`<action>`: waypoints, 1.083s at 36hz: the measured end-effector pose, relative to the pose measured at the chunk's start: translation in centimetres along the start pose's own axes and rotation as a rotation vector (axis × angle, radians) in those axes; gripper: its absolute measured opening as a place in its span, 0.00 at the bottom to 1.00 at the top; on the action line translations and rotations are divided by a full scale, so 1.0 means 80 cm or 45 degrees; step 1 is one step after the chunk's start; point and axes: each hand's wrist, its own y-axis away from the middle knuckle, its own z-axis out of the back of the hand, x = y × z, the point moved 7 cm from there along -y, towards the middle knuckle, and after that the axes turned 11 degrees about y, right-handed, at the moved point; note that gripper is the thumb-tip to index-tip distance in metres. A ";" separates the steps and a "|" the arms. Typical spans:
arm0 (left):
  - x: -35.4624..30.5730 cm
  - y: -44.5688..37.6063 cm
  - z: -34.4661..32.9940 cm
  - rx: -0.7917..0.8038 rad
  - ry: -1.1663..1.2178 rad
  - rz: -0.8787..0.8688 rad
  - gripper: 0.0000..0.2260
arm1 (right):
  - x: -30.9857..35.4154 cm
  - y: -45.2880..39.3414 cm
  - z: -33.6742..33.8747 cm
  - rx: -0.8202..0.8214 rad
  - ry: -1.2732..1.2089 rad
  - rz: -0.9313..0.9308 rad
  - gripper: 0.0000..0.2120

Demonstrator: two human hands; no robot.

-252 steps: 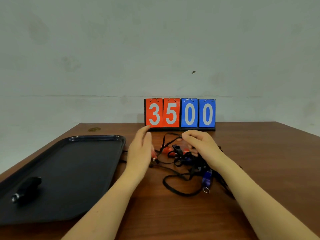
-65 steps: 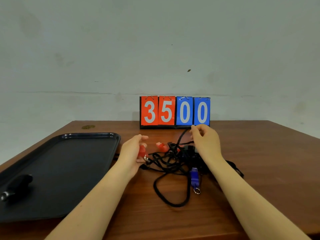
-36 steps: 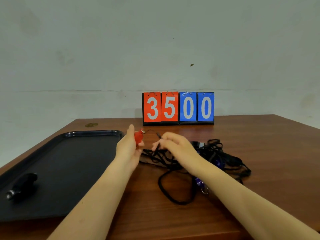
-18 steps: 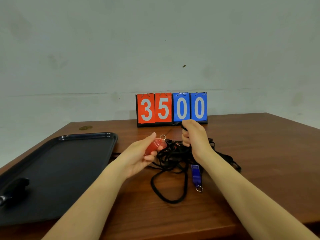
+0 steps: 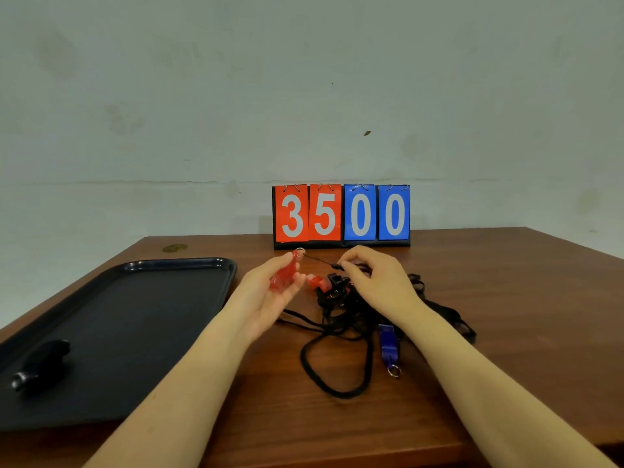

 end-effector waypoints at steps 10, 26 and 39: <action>-0.008 -0.010 0.005 0.029 -0.024 -0.102 0.11 | 0.008 0.003 -0.008 0.028 0.113 0.100 0.08; -0.011 -0.008 0.007 -0.004 0.143 -0.130 0.12 | 0.022 0.008 -0.024 0.079 0.182 0.219 0.10; -0.005 -0.015 0.011 0.075 0.077 -0.135 0.07 | 0.041 0.017 -0.033 0.188 0.225 0.310 0.10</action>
